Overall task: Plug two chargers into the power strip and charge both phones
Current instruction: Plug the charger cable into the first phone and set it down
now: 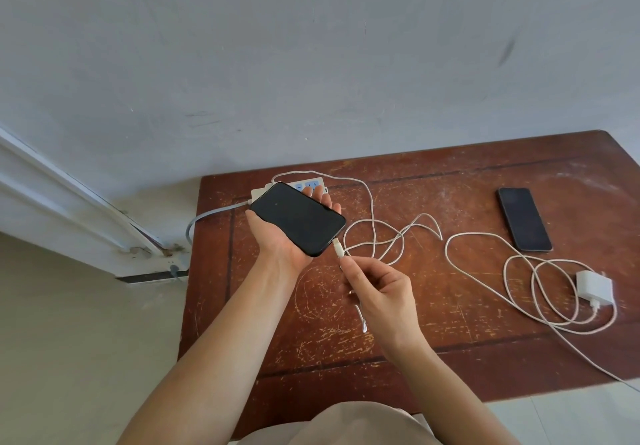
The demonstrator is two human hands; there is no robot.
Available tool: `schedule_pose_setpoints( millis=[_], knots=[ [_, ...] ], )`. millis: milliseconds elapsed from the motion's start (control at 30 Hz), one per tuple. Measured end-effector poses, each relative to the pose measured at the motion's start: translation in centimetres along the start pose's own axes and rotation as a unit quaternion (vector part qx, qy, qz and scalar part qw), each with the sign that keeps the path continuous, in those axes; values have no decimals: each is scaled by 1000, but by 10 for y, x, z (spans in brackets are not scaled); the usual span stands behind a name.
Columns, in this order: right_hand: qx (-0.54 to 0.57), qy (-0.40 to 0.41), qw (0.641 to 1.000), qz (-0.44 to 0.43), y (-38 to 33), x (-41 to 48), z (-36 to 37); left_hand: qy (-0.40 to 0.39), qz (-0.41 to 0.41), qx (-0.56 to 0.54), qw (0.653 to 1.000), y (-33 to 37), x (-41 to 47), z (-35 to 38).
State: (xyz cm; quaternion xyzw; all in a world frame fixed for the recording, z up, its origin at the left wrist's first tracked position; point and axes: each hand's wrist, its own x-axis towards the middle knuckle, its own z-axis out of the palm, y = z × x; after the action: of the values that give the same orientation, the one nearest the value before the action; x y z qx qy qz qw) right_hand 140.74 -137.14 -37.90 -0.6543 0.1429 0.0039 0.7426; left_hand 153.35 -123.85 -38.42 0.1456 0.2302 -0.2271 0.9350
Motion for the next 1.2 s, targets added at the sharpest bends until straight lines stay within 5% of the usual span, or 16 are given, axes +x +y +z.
schedule_pose_setpoints(
  millis=[500, 1200],
  knots=[
    [-18, 40, 999, -6, 1, 5, 2, -2, 12, -1, 1000, -4, -8, 9],
    [-30, -31, 997, 57, -18, 9, -15, -43, -12, 95, 995, -4, -7, 11]
  ],
)
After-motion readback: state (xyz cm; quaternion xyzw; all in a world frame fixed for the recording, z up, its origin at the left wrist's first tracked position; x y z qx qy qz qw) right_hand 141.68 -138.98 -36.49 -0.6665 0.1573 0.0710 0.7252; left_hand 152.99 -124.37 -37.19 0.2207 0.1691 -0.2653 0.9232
